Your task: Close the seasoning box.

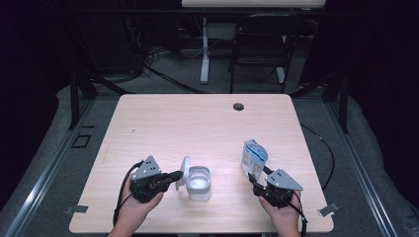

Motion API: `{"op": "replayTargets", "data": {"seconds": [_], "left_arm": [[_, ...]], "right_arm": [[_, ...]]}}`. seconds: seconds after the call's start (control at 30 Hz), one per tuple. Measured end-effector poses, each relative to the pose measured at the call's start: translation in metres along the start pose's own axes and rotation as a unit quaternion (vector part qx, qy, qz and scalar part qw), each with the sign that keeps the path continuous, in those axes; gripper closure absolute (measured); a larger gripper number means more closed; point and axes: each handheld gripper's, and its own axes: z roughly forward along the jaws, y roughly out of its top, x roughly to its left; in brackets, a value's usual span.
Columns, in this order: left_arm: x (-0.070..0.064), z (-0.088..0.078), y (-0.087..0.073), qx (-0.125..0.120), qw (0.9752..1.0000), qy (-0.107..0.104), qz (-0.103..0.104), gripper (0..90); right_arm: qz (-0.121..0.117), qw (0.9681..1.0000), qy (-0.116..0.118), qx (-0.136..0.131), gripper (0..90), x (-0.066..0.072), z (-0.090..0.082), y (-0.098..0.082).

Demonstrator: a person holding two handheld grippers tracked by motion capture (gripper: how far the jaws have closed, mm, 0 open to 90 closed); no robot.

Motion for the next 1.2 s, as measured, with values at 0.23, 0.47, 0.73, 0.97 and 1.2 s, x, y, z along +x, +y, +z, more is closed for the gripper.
{"op": "replayTargets", "data": {"seconds": [0.23, 0.47, 0.73, 0.97, 1.2], "left_arm": [[-0.009, 0.005, 0.002, 0.007, 0.9997, -0.013, 0.018, 90.0], [-0.001, -0.005, 0.000, -0.006, 1.0000, 0.002, 0.005, 90.0], [0.019, -0.013, -0.007, -0.012, 0.9994, 0.024, -0.021, 90.0], [0.036, -0.017, -0.017, -0.010, 0.9981, 0.042, -0.044, 90.0], [0.056, -0.017, -0.034, -0.003, 0.9952, 0.063, -0.074, 90.0]], "right_arm": [[0.001, 1.0000, 0.001, 0.002, 46.1, 0.000, 0.000, -0.001], [0.002, 1.0000, 0.001, 0.003, 46.1, -0.001, 0.000, -0.002], [-0.002, 0.9999, -0.001, 0.016, 45.9, -0.001, 0.002, -0.005], [0.000, 0.9996, -0.001, 0.028, 45.8, -0.002, 0.005, -0.009], [0.005, 0.9995, -0.003, 0.032, 45.8, -0.004, 0.005, -0.011]]}}
